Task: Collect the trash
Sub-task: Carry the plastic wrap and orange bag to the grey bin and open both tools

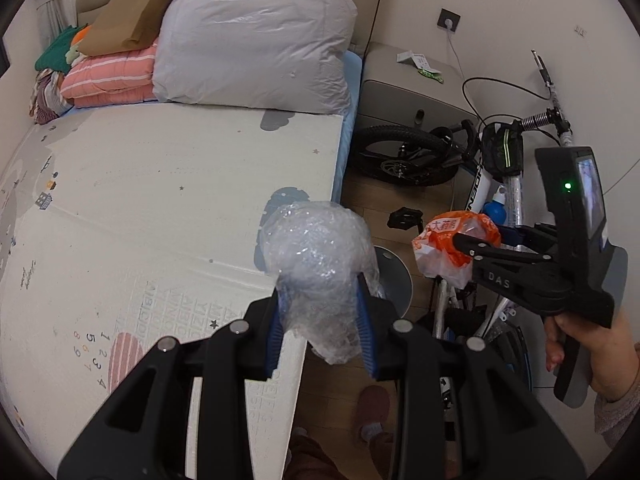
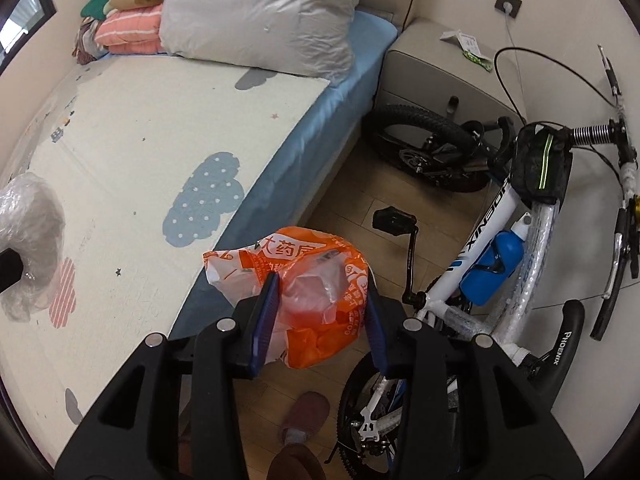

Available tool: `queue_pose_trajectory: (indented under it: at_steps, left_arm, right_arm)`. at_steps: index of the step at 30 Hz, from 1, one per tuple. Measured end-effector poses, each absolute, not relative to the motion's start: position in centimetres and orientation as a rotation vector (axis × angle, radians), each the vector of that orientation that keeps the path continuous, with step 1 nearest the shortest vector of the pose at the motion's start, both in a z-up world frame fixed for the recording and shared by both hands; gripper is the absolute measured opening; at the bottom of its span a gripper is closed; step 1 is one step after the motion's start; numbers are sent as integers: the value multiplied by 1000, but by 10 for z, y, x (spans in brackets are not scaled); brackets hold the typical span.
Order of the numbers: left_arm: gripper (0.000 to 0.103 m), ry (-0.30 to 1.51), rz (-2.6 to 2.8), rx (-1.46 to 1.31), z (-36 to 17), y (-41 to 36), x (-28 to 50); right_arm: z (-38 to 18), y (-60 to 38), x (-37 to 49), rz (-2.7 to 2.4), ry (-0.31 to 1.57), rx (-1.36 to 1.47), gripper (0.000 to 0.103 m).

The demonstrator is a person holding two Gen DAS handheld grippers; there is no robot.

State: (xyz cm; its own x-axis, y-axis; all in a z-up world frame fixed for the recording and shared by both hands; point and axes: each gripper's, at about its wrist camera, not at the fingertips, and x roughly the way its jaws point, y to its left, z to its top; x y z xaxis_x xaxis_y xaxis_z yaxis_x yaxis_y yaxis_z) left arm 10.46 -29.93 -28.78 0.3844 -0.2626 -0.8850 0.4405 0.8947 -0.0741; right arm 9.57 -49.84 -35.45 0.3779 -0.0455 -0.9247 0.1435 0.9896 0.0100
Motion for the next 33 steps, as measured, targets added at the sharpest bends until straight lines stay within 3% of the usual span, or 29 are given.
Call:
queue_pose_trajectory:
  at_steps: [4,6,8,9,28,31,33]
  left_arm:
    - [32,1095,-480,215,-299,-309,109]
    - [32,1095,-491,229,-302,-312,111]
    - [32,1098,-497,240,-306,-314,113]
    - [32,1099,-501,244,-308,-314,113]
    - [32,1127,-698,294,-344,-393,116]
    - [37,1119,-738,303,-349,-416,117]
    - [55,1116,-747,327,-353,-430,118]
  right_arm:
    - [-380,-503,106,-129,1193,93,42]
    - [-388,-505,112,-136,1197,93,48]
    - [-394,-507,117,-144,1197,94,63]
    - [-396,-509,118,-147,1194,95,64]
    - [-344,-558,63,-295,1119,120,64]
    - [-340,-568,48,-313,1118,120,64]
    - [-338,-574,39,-329,1118,133,64]
